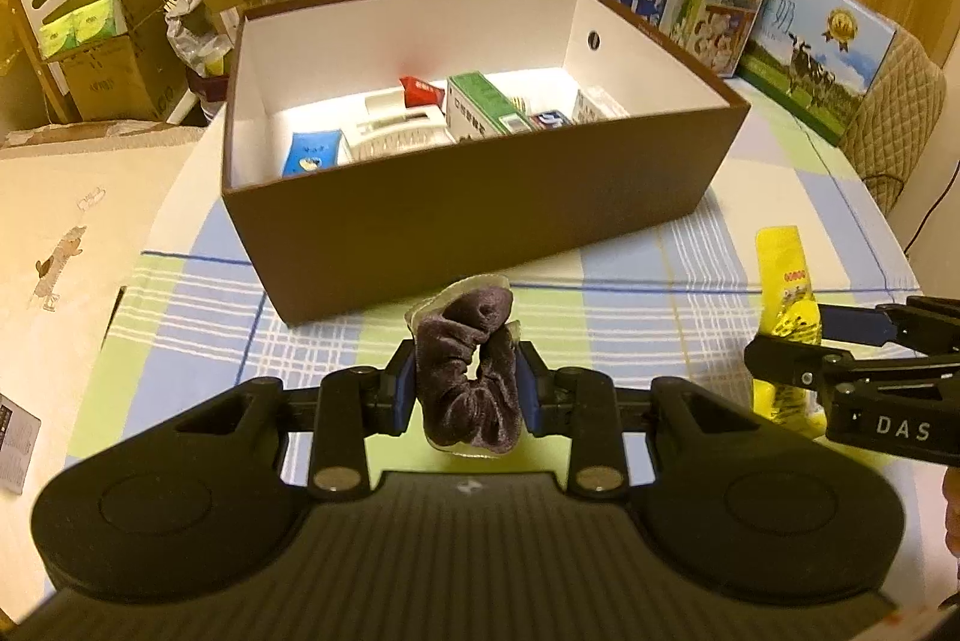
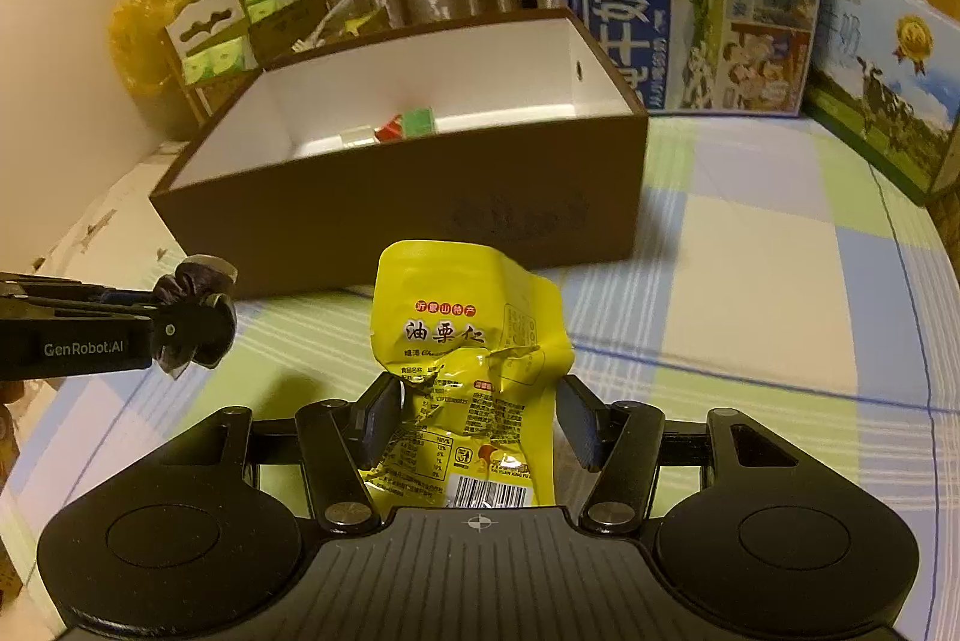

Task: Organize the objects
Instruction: 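Carry the scrunchie and yellow packet into the brown box with both tools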

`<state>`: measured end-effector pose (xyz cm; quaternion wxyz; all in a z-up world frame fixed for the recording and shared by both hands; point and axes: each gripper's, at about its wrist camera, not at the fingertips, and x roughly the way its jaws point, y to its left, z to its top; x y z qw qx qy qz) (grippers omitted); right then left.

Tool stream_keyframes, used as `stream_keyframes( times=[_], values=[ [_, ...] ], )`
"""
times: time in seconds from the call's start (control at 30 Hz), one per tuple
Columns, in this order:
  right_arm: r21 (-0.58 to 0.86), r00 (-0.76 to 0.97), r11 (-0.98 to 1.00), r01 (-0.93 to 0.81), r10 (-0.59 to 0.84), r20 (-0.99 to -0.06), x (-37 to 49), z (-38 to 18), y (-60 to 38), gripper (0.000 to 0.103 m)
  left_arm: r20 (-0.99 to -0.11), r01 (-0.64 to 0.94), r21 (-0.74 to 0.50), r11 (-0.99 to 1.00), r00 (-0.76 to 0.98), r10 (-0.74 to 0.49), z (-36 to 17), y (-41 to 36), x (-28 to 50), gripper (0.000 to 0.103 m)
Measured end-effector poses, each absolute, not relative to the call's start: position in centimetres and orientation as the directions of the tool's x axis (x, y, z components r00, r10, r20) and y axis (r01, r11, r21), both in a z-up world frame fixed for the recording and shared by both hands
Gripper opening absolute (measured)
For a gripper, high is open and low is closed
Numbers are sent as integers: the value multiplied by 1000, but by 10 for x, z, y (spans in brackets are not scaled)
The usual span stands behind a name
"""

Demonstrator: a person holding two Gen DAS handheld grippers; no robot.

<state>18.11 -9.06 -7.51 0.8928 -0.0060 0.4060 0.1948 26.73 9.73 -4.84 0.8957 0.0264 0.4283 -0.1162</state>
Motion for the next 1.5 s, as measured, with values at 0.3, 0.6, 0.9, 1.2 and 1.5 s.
stream_keyframes(
  times=[0.3,0.6,0.9,1.2,1.5],
  values=[
    [165,600,909,-383,381,-703,198,-58,-77,54,-747,218,-61,974,637,-190,-29,109,273,28],
    [187,614,887,-422,431,-661,224,-35,-58,54,-709,208,-66,976,678,-192,-7,117,290,29],
    [191,626,875,-446,457,-631,252,-20,-41,54,-673,210,-61,976,713,-195,8,118,318,29],
    [201,648,879,-432,457,-609,289,-10,-37,54,-659,186,-41,982,734,-166,13,120,358,29],
    [200,658,892,-406,437,-614,335,-10,-39,54,-674,180,-41,983,721,-160,7,115,399,29]
  ],
)
